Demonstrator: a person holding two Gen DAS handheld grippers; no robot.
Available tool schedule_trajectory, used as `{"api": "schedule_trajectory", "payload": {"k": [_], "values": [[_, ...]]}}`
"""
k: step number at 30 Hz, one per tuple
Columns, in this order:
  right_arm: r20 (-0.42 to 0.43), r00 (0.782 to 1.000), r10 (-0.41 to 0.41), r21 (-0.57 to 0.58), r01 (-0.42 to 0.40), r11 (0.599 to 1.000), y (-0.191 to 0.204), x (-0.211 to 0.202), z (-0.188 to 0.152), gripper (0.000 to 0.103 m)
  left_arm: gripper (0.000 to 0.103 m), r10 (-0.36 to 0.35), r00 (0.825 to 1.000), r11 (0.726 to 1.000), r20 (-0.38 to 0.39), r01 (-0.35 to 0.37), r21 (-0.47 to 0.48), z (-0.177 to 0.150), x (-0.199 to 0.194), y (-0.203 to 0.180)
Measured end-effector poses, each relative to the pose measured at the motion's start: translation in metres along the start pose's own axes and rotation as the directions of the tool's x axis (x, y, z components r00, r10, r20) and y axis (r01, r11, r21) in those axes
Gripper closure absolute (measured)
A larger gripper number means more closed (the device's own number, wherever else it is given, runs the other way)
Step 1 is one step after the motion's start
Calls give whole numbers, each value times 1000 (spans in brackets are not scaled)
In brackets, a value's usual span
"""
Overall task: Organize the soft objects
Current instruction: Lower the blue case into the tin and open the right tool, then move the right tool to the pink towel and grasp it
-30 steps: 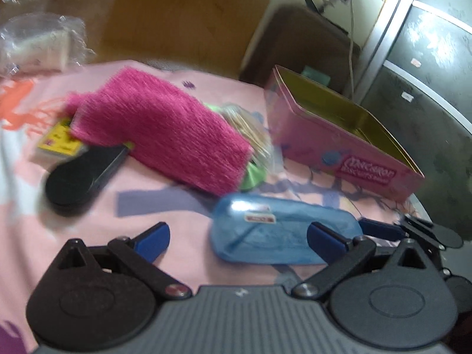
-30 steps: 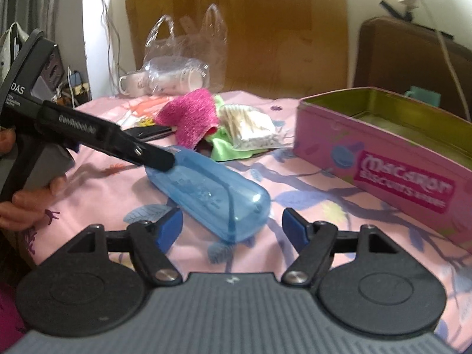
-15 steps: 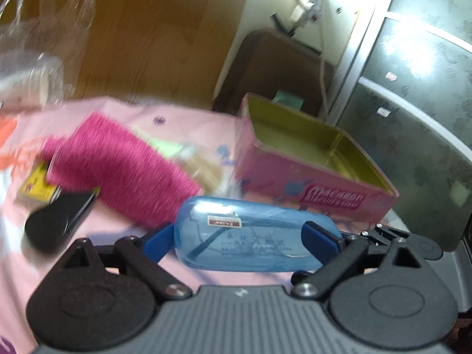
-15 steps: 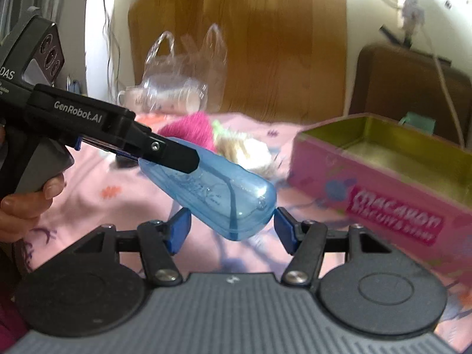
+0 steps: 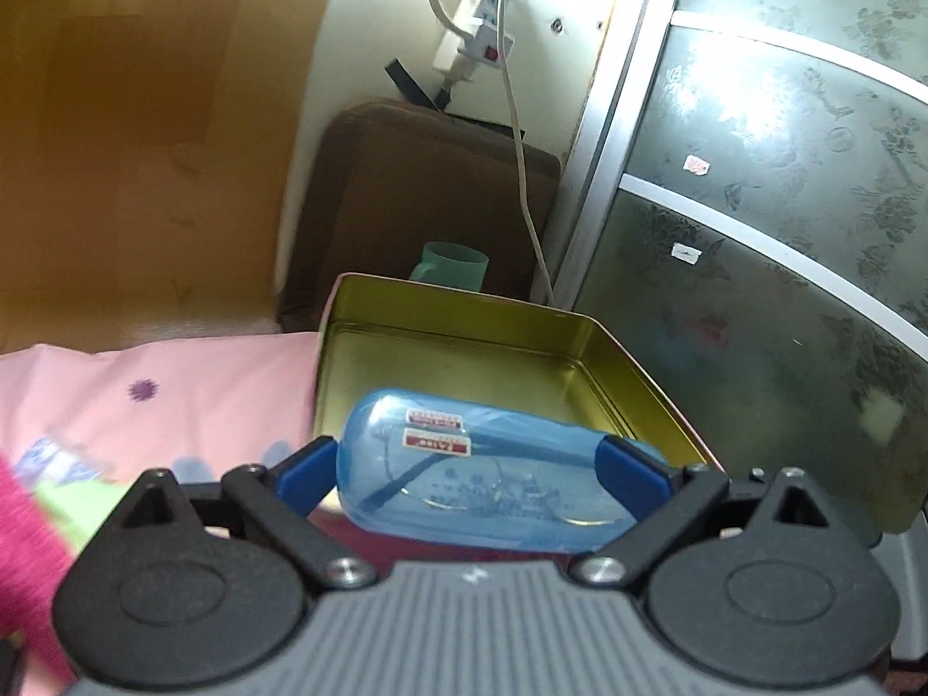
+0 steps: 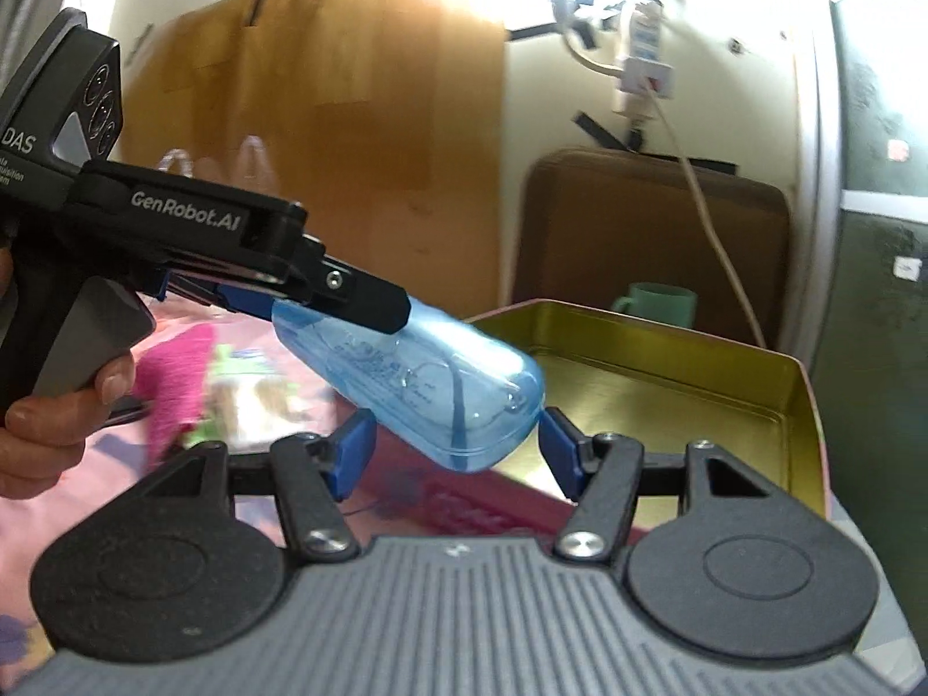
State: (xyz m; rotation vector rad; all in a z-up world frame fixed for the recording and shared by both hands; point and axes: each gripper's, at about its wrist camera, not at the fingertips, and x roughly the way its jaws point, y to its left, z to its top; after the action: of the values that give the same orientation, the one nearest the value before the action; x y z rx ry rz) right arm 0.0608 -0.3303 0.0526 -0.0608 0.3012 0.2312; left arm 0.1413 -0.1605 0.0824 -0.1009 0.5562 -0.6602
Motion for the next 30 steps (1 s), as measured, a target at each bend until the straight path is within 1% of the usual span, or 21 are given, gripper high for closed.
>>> {"api": "schedule_trajectory", "payload": {"k": [5,8,10,12,13,14,15,17,20,24,28,30], "values": [[-22,999,-50,37,51,998,-26,21,-6,40,5,-7,999,1000,-35,7,-16,11,44,-6],[-19,996,-83,76,85,994,-39,30,-9,40,5,-4,998,1000,-59,4,-9,15,67,-9],[-11,991,-131,99,132,986,-48,37,-10,39,5,8,997,1000,-76,-8,1,15,82,-11],[-24,980,-197,117,198,973,-52,42,-12,40,5,33,995,999,-89,-32,10,14,94,-12],[-24,979,-201,141,203,969,-53,40,-13,39,5,52,994,999,-97,-52,9,13,99,-11],[-13,982,-186,172,186,967,-55,36,-14,40,5,65,992,998,-104,-66,2,12,100,-10],[-1,986,-168,195,164,967,-55,30,-15,40,5,68,992,998,-106,-69,-11,10,98,-7],[18,987,-161,201,154,967,-49,20,-16,40,5,61,994,998,-92,-64,-25,6,87,-3],[30,989,-143,208,134,969,-36,9,-18,40,5,75,996,997,-57,-76,-16,-1,60,-2],[53,995,-86,231,72,970,-11,-2,-20,40,4,77,996,997,-37,-78,-5,-21,17,3],[25,1000,-12,207,7,978,20,2,-24,40,4,112,993,994,-42,-112,17,-53,-27,21],[-10,999,39,186,-37,982,38,10,-26,43,4,157,986,988,-54,-156,15,-68,-47,37]]}}
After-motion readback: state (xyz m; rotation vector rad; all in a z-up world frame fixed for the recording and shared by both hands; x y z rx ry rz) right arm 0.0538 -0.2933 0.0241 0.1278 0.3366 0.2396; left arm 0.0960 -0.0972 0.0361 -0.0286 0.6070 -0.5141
